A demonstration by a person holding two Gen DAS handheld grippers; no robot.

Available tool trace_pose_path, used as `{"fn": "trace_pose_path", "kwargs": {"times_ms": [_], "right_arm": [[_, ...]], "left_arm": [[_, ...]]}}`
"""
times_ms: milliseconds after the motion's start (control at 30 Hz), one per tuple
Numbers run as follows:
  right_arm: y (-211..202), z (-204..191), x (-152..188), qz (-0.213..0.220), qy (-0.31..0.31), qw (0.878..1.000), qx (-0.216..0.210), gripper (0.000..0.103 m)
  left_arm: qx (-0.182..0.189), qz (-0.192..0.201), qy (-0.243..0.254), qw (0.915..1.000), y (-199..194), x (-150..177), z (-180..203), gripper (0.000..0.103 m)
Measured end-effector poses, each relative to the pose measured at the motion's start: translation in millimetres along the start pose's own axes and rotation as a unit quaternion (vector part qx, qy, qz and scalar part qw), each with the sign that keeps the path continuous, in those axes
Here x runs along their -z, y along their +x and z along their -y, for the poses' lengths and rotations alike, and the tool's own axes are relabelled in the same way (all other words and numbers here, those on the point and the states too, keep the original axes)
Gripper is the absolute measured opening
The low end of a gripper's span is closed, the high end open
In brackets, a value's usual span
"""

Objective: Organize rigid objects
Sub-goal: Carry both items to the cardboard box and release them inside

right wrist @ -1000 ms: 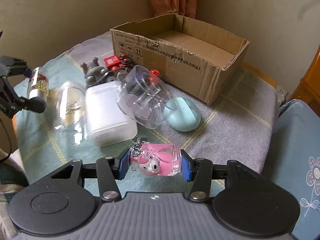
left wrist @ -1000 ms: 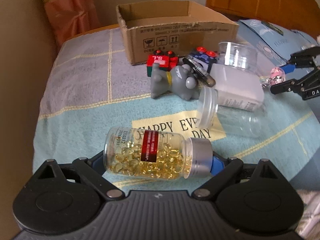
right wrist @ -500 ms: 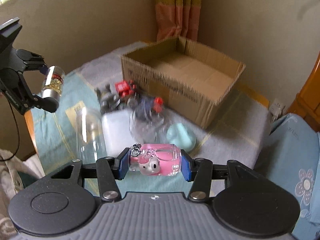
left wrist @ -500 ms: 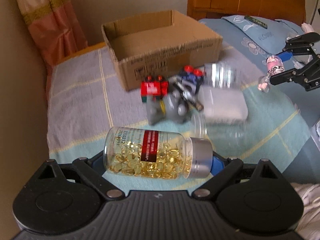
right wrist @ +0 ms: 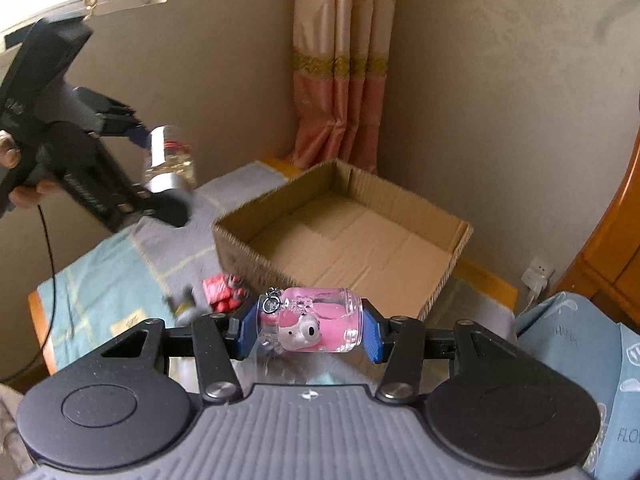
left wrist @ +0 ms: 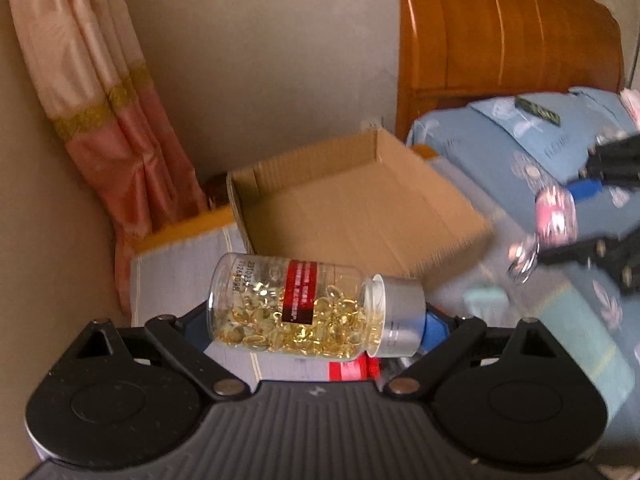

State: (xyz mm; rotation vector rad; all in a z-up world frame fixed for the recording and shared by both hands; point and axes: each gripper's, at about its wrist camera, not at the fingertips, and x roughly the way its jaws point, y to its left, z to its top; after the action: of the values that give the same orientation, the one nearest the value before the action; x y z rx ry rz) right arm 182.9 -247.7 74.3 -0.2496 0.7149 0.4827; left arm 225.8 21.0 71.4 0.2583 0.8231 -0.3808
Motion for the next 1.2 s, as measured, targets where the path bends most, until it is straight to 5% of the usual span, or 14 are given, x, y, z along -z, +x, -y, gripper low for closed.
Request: {"fn": "trace_pose_path", "kwargs": {"times_ms": [333, 800, 833, 900, 967, 1200], "right_arm": [[32, 38, -35, 0.004, 0.031, 0.999, 0.017, 0.056], [113, 87, -63, -0.031, 0.082, 0.995, 0.037, 0.056], [118, 91, -64, -0.028, 0.09, 0.995, 0.041, 0.058], [127, 97, -66, -0.028, 0.108, 0.992, 0.052, 0.082], [130, 102, -65, -0.023, 0.122, 0.99, 0.06, 0.09], [129, 97, -46, -0.035, 0.123, 0.99, 0.064, 0.103]], "left_arm": [[-0.009, -0.011, -0.015, 0.9998, 54, -61, -11, 0.095], [-0.014, -0.045, -0.039, 0.9981, 129, -89, -29, 0.095], [-0.014, -0.047, -0.04, 0.998, 132, -90, -30, 0.095], [-0.012, -0.051, -0.042, 0.9978, 139, -92, -32, 0.095], [-0.012, -0.055, -0.04, 0.9976, 145, -93, -32, 0.095], [-0.014, -0.062, -0.033, 0.9974, 161, -96, -27, 0.095]]}}
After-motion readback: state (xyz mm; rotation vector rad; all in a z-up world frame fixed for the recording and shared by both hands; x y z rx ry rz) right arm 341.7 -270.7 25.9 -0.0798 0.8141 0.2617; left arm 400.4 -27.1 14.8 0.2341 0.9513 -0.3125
